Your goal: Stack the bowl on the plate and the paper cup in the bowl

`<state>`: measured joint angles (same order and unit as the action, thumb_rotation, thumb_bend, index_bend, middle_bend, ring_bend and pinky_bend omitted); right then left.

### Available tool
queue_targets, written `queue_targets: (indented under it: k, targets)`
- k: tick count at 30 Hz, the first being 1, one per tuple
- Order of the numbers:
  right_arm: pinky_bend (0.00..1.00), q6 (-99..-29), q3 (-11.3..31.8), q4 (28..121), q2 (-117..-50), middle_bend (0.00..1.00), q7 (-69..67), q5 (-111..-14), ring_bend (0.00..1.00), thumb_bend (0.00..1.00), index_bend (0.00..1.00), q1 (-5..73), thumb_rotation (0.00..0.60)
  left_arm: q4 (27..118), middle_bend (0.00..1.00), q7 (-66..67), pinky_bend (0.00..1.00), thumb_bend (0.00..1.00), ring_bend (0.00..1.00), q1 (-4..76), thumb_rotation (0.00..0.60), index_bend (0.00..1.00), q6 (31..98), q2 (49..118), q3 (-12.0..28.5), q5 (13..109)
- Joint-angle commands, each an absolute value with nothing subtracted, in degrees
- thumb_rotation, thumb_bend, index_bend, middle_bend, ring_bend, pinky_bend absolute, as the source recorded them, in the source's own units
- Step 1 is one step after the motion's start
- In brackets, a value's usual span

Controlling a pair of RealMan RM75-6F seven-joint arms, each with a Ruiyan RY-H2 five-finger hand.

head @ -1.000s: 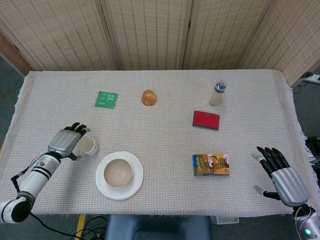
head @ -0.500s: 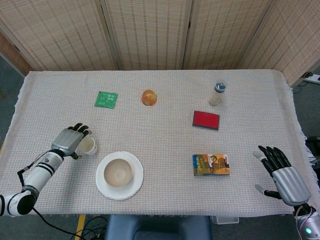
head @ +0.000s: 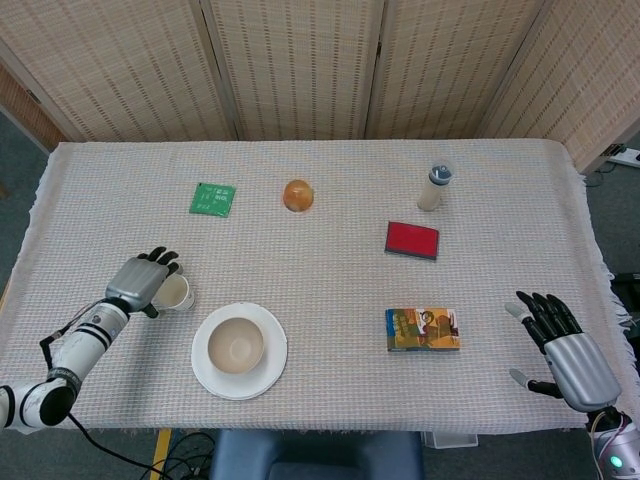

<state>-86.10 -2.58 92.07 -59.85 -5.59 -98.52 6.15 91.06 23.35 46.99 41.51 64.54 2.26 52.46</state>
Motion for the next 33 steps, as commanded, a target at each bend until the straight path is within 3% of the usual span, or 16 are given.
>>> queue_targets:
  k: [1, 19, 33]
  targets:
    - [0.0, -86.0, -2.6, 92.1, -59.9, 0.03, -5.5, -98.5, 0.0, 0.16, 0.09, 6.2, 0.6, 90.3, 0.13, 22.5, 0.23, 0.2, 0.0, 47.1, 0.6, 0.3, 41.2, 65.0, 2.3, 53.3]
    - [0.0, -85.9, -2.3, 92.2, -59.9, 0.03, -5.5, -98.0, 0.0, 0.16, 0.09, 6.2, 0.6, 90.5, 0.13, 17.7, 0.23, 0.2, 0.0, 47.1, 0.6, 0.42, 40.5, 65.3, 2.5, 57.1]
    - [0.0, -87.3, -2.7, 91.8, -59.3, 0.03, -7.6, -99.4, 0.0, 0.16, 0.1, 5.9, 0.6, 110.8, 0.13, 18.6, 0.23, 0.2, 0.0, 44.7, 0.6, 0.42, 47.2, 51.2, 3.2, 54.6]
